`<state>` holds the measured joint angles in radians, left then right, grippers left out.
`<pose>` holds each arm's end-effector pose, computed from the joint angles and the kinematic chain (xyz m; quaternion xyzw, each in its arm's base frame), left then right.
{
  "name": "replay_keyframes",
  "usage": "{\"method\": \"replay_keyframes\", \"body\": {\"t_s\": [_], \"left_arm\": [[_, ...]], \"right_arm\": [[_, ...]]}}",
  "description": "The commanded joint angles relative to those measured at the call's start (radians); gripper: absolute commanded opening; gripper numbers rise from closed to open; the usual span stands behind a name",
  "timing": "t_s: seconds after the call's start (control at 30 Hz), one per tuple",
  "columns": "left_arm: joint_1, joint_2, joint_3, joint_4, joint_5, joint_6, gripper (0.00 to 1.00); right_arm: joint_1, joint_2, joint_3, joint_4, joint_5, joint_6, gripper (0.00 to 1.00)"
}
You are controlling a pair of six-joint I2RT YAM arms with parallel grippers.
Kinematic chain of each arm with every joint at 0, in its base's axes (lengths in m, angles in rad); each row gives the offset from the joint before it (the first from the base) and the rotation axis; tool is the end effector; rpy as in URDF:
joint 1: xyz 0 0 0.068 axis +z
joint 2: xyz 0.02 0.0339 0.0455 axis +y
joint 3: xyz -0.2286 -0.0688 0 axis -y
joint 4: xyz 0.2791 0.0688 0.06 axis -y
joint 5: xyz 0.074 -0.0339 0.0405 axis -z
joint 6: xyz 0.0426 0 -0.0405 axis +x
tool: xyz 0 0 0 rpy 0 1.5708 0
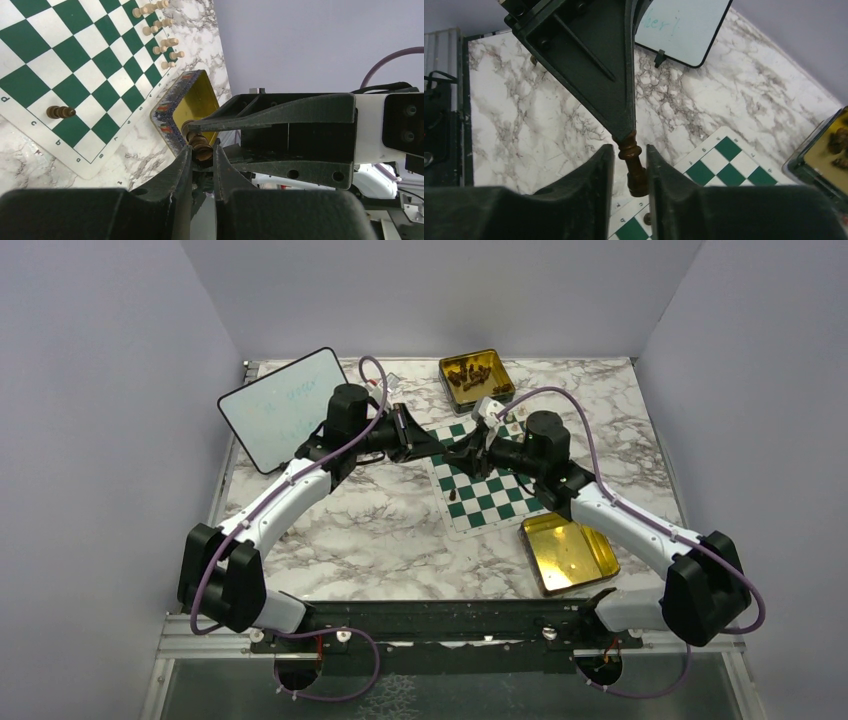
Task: Set up the chess pieces on the board
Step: Place the chess piece on the chessboard.
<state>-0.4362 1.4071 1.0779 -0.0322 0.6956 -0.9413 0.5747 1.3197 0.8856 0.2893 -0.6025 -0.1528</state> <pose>0.3203 -0.1794 0.2679 -0.0056 0.7973 -0.5562 0.2344 0.2803 0.2103 0.2562 -0.4384 0.6060 0.3503 0.5638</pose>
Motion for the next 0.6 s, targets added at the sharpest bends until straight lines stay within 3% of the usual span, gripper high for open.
{"method": "replay_keyframes", "body": {"t_s": [0.0,0.23,0.33,0.57], "left_arm": [[-0.004,0.007,0.005,-0.018,-0.011,0.066,0.00],[-0.004,0.011,0.065,-0.188,-0.162,0.224,0.00],[-0.010,0.014,0.092,-0.253,-0.249,0.292,0.00],[-0.041,0.053,0.186,-0.353,-0.450,0.414,0.00]], "right_arm": [[0.007,-0.038,-0.014,-0.040,0.066,0.067,0.40],[0.007,-0.152,-0.042,-0.164,0.184,0.191,0.81],[0.006,-0.213,-0.054,-0.218,0.325,0.303,0.96],[0.005,-0.212,0.027,-0.493,0.600,0.471,1.00]]}}
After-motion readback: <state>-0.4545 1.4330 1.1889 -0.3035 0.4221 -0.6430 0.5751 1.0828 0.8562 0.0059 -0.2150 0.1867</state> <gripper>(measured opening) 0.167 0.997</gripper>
